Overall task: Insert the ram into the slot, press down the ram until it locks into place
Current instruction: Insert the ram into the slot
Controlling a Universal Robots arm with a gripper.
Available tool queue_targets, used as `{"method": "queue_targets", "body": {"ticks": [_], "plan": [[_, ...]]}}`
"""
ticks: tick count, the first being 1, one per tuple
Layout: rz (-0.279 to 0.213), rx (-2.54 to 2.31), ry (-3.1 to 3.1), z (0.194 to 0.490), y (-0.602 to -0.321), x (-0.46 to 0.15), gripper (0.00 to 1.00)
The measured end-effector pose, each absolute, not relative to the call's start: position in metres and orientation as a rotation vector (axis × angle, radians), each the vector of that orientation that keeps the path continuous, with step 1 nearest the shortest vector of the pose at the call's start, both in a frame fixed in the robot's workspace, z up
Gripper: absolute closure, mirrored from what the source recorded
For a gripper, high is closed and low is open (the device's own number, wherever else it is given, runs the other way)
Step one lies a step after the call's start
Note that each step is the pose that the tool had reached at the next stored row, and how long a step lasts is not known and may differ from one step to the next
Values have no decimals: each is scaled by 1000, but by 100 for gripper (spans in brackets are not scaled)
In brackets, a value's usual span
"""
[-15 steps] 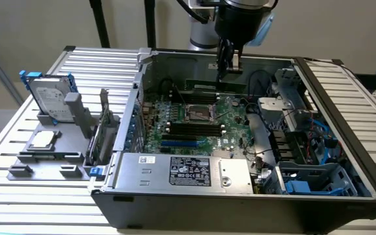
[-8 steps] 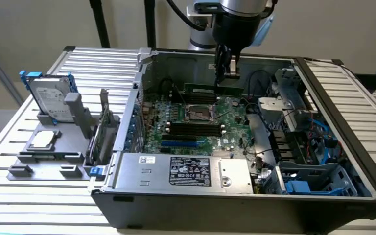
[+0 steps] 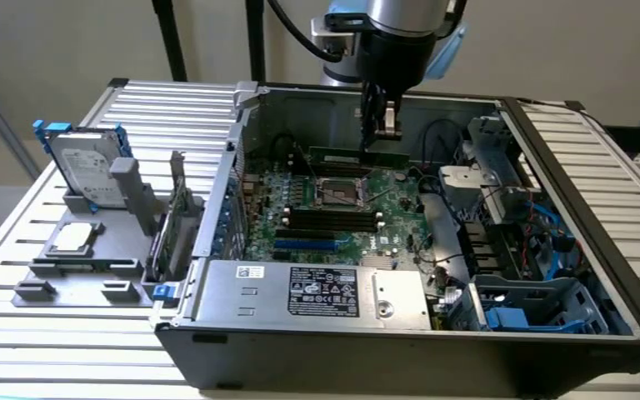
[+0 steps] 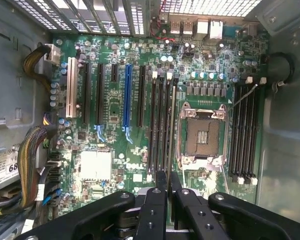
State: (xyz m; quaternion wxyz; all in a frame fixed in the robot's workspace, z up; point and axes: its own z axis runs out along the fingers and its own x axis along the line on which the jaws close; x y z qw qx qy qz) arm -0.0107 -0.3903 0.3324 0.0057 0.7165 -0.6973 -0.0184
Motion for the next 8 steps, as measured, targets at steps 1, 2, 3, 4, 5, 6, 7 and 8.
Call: {"method": "queue_targets", "body": {"ticks": [1,2,3,4,5,6,7,8], "plan": [[-57,2243,-2183,332,-390,-11,86],[-57,2243,-2183,332,-390,-11,86],[-57,2243,-2182,332,-390,-11,86],[-57,2243,-2182,332,-390,-11,86],[-57,2243,-2183,332,-390,-11,86],[-57,2243,-2183,332,-390,-11,86],[-57,2243,-2183,332,-390,-11,86],[-57,2243,-2183,332,-390,-11,86]]}}
